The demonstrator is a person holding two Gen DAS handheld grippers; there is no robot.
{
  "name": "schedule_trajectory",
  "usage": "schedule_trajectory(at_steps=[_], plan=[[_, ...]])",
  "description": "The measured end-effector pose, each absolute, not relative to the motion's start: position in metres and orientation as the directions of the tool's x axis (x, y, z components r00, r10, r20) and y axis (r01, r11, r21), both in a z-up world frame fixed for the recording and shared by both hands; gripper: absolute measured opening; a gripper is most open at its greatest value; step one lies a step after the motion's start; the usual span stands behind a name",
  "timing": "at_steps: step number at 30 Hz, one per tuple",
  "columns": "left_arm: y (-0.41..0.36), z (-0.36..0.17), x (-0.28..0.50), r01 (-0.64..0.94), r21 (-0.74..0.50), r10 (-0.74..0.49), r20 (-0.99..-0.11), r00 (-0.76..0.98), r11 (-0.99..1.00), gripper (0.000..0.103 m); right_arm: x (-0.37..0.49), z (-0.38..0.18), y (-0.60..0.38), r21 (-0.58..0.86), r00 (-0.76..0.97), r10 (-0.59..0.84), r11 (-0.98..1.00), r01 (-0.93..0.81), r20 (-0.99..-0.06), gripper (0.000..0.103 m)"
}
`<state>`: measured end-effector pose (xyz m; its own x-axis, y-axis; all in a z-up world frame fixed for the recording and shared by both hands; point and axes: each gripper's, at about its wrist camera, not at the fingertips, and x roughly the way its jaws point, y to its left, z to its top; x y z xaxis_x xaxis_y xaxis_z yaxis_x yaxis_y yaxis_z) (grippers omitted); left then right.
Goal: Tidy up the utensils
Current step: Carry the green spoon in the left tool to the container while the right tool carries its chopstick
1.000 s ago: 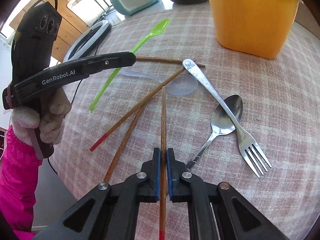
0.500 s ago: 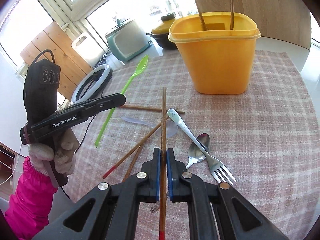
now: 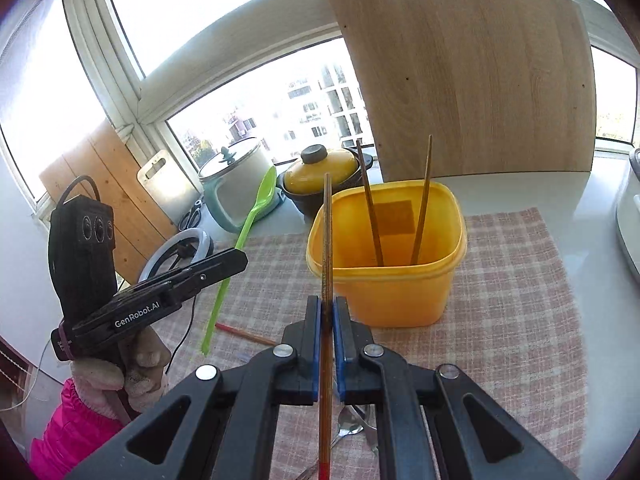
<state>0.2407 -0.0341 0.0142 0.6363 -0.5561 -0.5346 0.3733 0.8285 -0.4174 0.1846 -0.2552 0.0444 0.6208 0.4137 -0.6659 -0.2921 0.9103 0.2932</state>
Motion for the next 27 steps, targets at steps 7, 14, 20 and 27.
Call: schedule_trajectory(at_steps=[7, 14, 20, 27], plan=[[-0.054, 0.027, 0.276, 0.361, -0.423, -0.546, -0.499, 0.673, 0.831, 0.004, 0.223, 0.074, -0.258, 0.284, 0.682, 0.378, 0.925, -0.252, -0.626, 0.003], [-0.072, 0.025, 0.303, 0.346, -0.415, -0.526, -0.478, 0.704, 0.841, 0.004, 0.257, 0.088, -0.26, 0.258, 0.733, 0.329, 0.942, -0.213, -0.596, 0.003], [-0.081, 0.016, 0.319, 0.327, -0.44, -0.526, -0.475, 0.706, 0.836, 0.004, 0.279, 0.095, -0.266, 0.242, 0.773, 0.281, 0.955, -0.17, -0.568, 0.003], [-0.088, 0.007, 0.329, 0.305, -0.424, -0.497, -0.478, 0.725, 0.853, 0.004, 0.299, 0.096, -0.273, 0.221, 0.813, 0.229, 0.967, -0.127, -0.535, 0.003]])
